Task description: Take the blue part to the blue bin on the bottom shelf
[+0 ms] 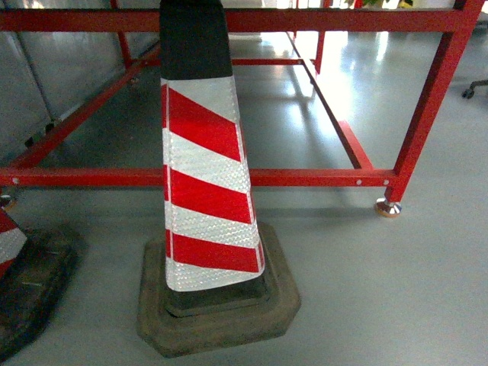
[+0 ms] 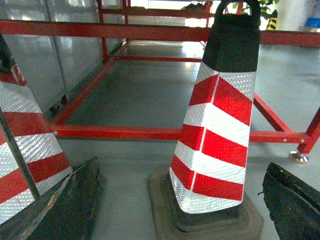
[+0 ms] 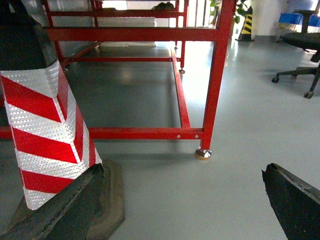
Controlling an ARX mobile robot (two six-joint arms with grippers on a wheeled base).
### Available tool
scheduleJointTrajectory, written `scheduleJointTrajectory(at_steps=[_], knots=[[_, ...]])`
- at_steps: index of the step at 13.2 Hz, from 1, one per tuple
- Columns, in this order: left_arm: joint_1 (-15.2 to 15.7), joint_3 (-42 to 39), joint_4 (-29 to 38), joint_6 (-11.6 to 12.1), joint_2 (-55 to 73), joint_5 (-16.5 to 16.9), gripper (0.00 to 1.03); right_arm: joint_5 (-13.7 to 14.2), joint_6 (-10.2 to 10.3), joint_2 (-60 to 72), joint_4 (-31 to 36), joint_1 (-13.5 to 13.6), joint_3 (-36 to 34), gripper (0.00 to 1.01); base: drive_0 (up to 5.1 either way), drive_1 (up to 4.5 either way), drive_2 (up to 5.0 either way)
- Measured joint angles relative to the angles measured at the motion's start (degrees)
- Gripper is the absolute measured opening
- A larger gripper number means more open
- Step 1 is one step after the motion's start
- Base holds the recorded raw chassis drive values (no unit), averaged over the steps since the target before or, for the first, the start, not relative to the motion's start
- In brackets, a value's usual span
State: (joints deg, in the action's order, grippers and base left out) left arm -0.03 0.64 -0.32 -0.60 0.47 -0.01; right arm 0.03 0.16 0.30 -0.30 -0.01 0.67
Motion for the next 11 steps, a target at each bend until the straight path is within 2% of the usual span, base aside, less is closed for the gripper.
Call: scheduleJointTrajectory(at_steps=[11], knots=[[0.0, 0.0, 0.0, 0.0, 0.0, 0.0, 0.98, 0.0, 0.0, 0.0, 0.0, 0.0, 0.0, 0.98, 0.0, 0.00, 0.0]])
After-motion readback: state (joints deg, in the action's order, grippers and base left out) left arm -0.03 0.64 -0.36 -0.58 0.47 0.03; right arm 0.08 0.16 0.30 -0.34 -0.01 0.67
